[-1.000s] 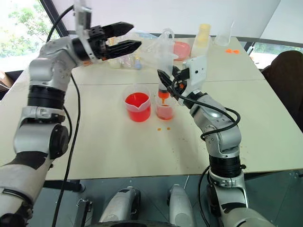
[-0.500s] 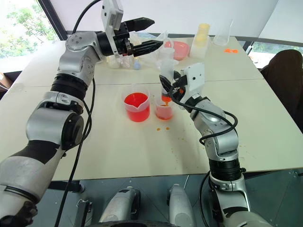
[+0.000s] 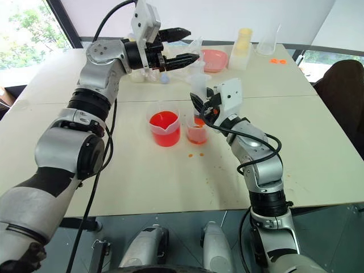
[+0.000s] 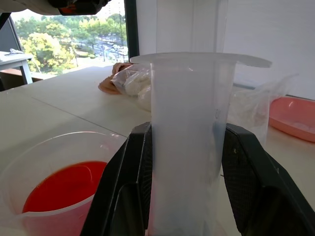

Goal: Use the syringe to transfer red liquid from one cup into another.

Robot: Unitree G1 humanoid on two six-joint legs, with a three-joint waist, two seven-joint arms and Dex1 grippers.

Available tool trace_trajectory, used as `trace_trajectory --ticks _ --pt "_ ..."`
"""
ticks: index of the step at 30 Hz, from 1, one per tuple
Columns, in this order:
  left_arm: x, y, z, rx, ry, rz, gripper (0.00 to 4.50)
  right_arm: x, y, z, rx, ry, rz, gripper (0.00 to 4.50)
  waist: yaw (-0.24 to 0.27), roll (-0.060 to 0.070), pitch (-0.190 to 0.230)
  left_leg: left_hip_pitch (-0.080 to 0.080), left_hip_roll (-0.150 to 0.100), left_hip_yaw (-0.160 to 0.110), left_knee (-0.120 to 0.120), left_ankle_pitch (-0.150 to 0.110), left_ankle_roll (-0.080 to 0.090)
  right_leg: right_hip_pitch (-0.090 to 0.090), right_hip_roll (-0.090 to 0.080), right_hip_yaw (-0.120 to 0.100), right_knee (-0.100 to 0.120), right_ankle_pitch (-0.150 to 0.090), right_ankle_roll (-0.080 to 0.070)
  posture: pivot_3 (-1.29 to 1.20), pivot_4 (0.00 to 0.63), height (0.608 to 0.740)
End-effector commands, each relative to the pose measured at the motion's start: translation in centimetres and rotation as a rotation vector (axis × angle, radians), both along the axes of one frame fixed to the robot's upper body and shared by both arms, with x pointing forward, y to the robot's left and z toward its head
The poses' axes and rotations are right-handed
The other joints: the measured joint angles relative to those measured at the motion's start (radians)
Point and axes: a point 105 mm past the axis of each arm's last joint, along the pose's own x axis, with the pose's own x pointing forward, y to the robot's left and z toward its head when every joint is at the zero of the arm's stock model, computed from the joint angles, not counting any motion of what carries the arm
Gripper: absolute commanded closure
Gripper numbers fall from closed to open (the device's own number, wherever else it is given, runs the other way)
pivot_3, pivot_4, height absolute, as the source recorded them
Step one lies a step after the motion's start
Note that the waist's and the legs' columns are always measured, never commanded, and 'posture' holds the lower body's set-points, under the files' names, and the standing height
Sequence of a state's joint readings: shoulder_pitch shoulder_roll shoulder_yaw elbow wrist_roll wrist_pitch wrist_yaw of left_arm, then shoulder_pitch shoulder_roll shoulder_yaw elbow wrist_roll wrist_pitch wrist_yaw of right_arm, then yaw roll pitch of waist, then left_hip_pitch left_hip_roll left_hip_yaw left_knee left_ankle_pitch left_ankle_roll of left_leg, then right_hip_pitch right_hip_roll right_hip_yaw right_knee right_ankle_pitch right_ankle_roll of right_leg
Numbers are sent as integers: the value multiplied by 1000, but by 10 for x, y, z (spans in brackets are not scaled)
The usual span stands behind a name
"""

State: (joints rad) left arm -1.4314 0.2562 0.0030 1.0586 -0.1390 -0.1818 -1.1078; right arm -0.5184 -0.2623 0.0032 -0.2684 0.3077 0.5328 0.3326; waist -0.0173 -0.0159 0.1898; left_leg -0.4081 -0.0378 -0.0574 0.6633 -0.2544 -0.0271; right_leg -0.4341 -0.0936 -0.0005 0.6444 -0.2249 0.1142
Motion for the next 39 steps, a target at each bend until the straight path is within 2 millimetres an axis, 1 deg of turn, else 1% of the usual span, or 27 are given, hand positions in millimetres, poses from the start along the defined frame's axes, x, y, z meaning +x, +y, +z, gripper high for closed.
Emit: trace_trajectory --ticks 1,4,5,8,13,16,18,22,27,29,32,39 --pt "-6 -4 24 -13 -74 -10 2889 -9 7 23 14 -106 37 3060 0 0 0 0 0 0 0 0 0 0 0 0 0 0 0 0 150 740" --pt "-9 -6 27 -35 -65 -41 4293 -9 7 23 16 -106 36 3060 0 0 0 0 0 0 0 0 0 0 0 0 0 0 0 0 150 740" --pt "-10 -7 27 -37 -60 -54 4471 -9 7 23 16 -107 35 3060 0 0 0 0 0 0 0 0 0 0 0 0 0 0 0 0 150 740" --pt "-16 -10 25 -40 -41 -105 4471 -9 7 25 21 -112 30 3060 -3 0 0 0 0 0 0 0 0 0 0 0 0 0 0 0 150 740" --pt "-33 -20 23 -57 12 -252 4471 -8 6 27 29 -118 24 3060 -2 0 0 0 0 0 0 0 0 0 0 0 0 0 0 0 150 740" --pt "-41 -25 20 -53 34 -308 4471 -7 7 27 33 -120 26 3060 -2 0 0 0 0 0 0 0 0 0 0 0 0 0 0 0 150 740" --pt "-45 -29 16 -42 52 -338 4471 -7 8 27 37 -122 29 3060 -2 0 0 0 0 0 0 0 0 0 0 0 0 0 0 0 150 740" --pt "-51 -32 1 1 96 -377 4471 -6 9 30 42 -129 31 3060 -3 0 0 0 0 0 0 0 0 0 0 0 0 0 0 0 150 740" --pt "-50 -32 -23 55 135 -358 4471 -8 8 31 39 -132 30 3060 -2 0 0 0 0 0 0 0 0 0 0 0 0 0 0 0 150 740" --pt "-51 -32 -28 58 143 -354 4471 -9 7 33 38 -135 31 3060 -2 0 0 0 0 0 0 0 0 0 0 0 0 0 0 0 150 740" --pt "-50 -32 -29 49 153 -344 4471 -12 6 37 40 -142 30 3060 -1 0 0 0 0 0 0 0 0 0 0 0 0 0 0 0 150 740" --pt "-47 -31 -30 25 171 -323 4471 -22 1 60 61 -181 42 3060 0 0 0 0 0 0 0 0 0 0 0 0 0 0 0 0 150 740"
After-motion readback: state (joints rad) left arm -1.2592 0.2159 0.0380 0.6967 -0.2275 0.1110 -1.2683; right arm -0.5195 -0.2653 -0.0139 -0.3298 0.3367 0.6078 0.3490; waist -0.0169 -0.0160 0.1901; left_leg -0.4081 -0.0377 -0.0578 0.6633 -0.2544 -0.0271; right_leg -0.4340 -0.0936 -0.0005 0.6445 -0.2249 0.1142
